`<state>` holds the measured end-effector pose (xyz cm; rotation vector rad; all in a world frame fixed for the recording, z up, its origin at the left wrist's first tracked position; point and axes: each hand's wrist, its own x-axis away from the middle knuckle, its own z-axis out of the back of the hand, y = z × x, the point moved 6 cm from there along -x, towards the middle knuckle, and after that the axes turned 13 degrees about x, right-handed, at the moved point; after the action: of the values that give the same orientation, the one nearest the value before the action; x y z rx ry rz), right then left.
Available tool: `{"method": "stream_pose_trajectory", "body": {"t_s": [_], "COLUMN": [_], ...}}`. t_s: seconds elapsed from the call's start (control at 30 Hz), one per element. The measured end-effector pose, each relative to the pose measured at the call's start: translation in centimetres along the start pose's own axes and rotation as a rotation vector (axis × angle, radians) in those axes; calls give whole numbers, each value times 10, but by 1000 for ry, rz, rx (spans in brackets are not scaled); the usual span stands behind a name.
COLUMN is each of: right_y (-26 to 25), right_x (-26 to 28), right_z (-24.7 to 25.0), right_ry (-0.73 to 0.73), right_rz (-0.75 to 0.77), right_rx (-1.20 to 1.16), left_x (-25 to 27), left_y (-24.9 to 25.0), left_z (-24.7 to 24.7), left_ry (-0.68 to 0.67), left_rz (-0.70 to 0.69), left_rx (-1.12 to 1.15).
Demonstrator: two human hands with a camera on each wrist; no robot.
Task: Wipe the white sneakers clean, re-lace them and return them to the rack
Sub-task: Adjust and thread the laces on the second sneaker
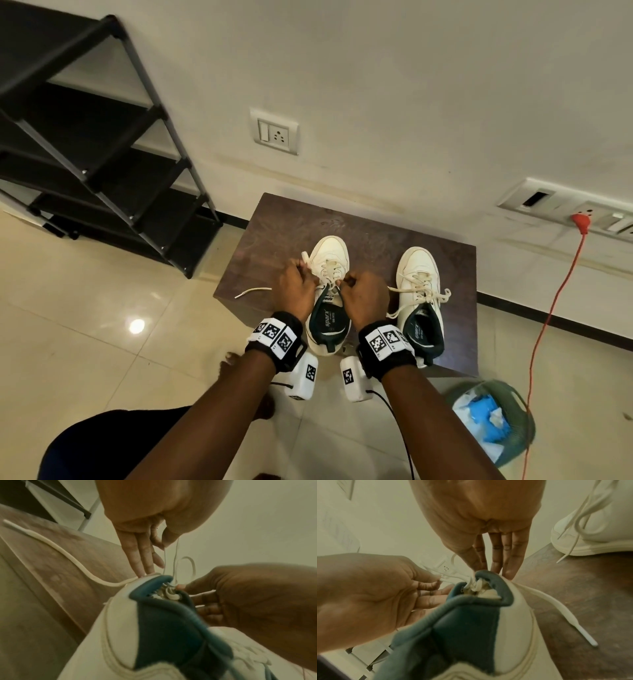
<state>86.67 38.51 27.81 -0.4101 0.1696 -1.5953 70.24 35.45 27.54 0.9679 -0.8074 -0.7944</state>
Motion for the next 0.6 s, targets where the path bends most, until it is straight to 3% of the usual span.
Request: {"method": "stream_pose_trajectory", "body": {"t_s": [0.2, 0.4, 0.6], "right_y": [-1, 0, 8], "right_x": [-2, -3, 0], "right_z": [5, 12, 11], "right_ry": [-5, 31, 46], "right_rz": [28, 52, 58], "right_rx": [28, 9, 12], "left_x": [-2, -6, -6], "left_y": [6, 11, 15], "left_z": [-10, -12, -16], "left_ry": [-170, -166, -183], "left_rz": [-29, -93, -131], "left_rx": [-118, -333, -306]}}
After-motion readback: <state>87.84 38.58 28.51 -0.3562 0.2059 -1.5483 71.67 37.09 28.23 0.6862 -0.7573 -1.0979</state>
